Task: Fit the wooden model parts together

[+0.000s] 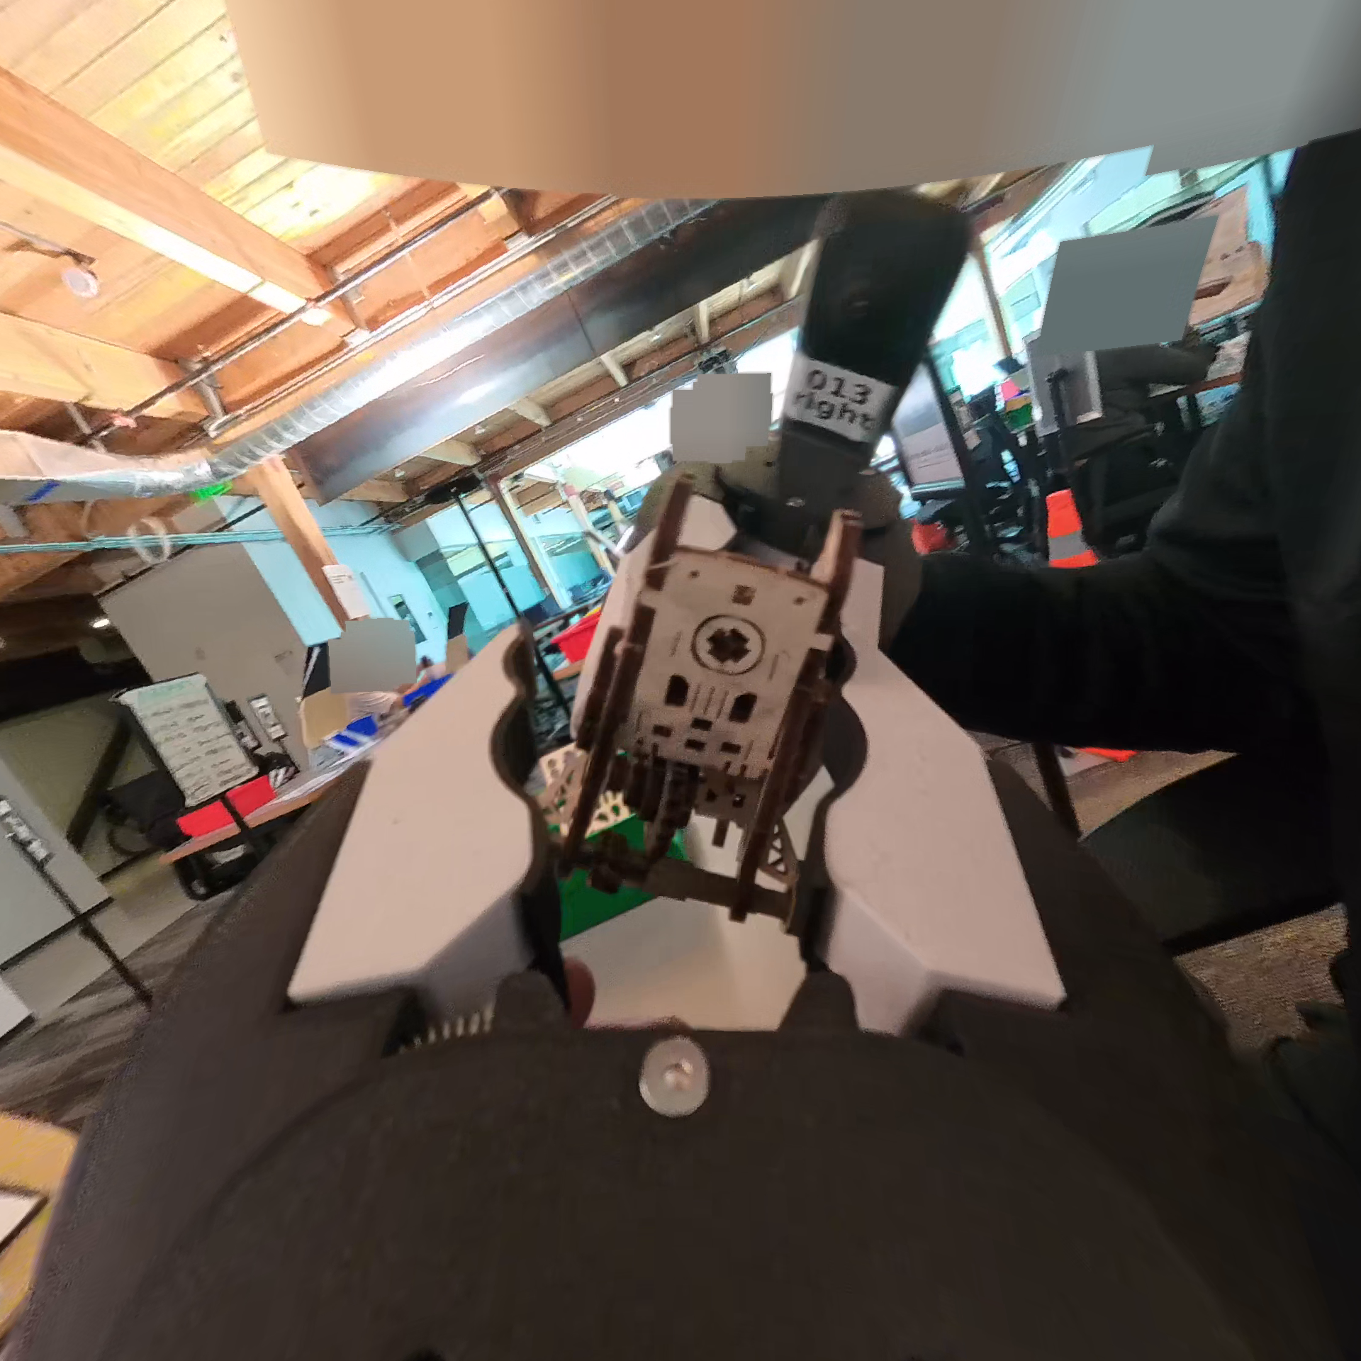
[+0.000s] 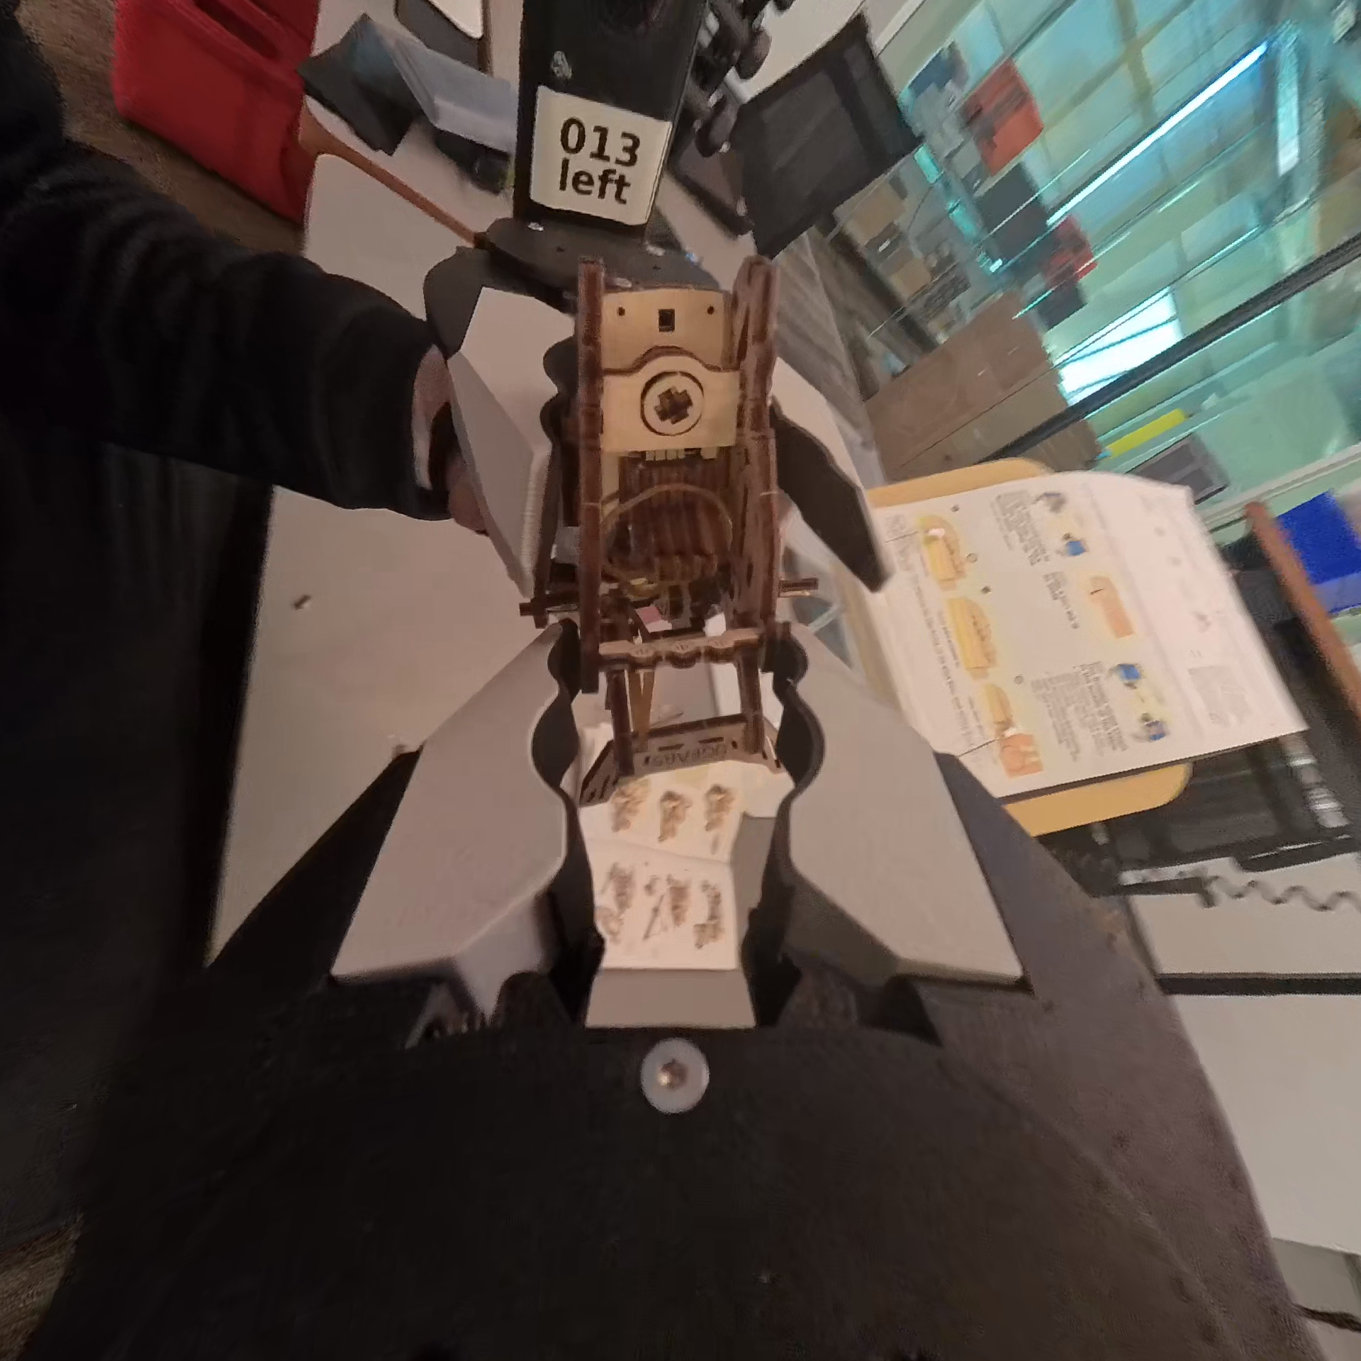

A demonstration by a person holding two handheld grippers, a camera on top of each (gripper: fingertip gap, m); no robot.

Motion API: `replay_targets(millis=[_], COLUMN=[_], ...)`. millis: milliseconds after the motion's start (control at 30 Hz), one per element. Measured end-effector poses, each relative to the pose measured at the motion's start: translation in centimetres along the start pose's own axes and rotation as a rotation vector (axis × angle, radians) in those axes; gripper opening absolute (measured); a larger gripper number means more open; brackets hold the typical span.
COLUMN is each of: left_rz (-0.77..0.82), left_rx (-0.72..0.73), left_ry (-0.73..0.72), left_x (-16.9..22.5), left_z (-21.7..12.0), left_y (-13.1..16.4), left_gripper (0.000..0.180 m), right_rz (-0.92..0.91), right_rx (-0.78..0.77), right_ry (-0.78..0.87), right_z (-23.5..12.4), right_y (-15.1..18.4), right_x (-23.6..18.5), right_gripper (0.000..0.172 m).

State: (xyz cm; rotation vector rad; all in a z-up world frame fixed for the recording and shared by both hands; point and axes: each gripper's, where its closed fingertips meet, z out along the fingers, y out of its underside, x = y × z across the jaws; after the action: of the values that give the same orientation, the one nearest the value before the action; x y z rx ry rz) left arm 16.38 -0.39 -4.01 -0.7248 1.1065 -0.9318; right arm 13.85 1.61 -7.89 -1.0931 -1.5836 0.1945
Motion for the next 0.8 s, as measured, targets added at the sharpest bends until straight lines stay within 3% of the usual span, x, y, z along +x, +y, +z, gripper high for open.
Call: replay_targets(millis=[167, 267, 400, 500, 667, 800], left_rz=[0.054, 0.121, 0.085, -0.060, -0.443, -0.899], left_rx=[-0.022, -0.055, -0.061, -0.055, 0.006, 0.151], left_ry=[-0.038, -0.056, -0.067, -0.018, 0.018, 0.058], left_x=[-0.3, -0.2, -0.7, -1.1, -2.3, -4.6], left_z=[-0.7, -0.8, -1.5, -2.5, -4.2, -6.0], left_y=[0.2, 0.6, 1.0, 1.3, 1.8, 2.1], left_gripper=[0.076, 0.065, 0.065, 0.067, 0.077, 0.078], right_rz=[-0.170, -0.229, -0.325, -0.392, -0.475, -0.573], right_rx=[-0.005, -0.012, -0.055, -0.093, -0.133, -0.158], right_ry=[0.194, 0.285, 0.369, 0.426, 0.450, 0.445], right_z=[-0.3, -0.4, -0.5, -0.6, -0.3, -0.1], right_y=[-0.2, 0.1, 0.4, 1.0, 1.8, 2.1], right_x=[0.8, 1.2, 1.7, 2.2, 2.1, 1.6], right_gripper=[0.050, 0.050, 0.050, 0.050, 0.050, 0.050])
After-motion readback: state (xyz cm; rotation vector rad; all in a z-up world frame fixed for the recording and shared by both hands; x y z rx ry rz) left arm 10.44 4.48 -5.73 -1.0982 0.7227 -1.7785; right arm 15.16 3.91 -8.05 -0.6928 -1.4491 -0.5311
